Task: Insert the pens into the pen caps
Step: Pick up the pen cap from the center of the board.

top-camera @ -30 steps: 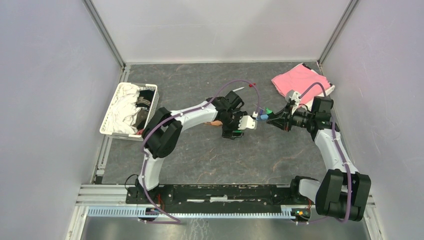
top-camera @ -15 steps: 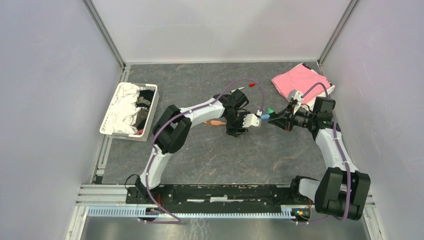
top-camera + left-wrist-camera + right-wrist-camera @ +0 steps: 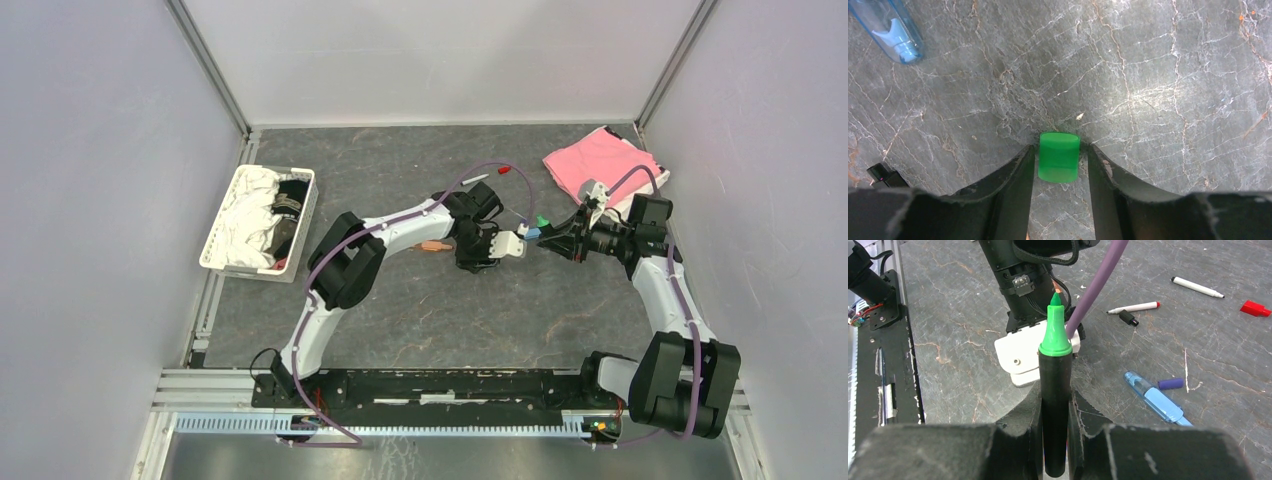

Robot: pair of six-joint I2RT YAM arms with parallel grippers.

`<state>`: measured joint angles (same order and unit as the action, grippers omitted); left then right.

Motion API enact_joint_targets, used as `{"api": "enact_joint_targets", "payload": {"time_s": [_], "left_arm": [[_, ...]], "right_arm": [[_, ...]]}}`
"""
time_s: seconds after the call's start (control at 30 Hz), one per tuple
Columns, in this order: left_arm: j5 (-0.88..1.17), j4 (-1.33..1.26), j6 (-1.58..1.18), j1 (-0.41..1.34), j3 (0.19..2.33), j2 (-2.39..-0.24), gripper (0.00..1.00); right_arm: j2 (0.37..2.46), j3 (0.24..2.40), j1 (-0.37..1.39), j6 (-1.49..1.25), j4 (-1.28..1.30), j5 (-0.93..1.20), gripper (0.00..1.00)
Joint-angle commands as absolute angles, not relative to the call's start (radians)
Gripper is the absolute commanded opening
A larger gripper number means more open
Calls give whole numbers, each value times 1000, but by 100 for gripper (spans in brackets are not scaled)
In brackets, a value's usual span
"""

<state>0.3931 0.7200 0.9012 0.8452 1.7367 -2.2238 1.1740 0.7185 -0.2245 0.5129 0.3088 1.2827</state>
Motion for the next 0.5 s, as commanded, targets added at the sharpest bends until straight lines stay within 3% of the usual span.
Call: {"api": "enact_joint_targets", "payload": {"time_s": [0.0, 0.4, 0.47], "left_arm": [[301, 731, 844, 863, 1745, -2244, 47], [258, 527, 758, 867, 1546, -2102, 9], [267, 482, 723, 866, 1512, -2063, 7]], "right_arm": [[1178, 757, -230, 506, 295, 1314, 0], [1175, 753, -235, 505, 290, 1324, 0], [1174, 751, -235, 505, 289, 1325, 0]]}}
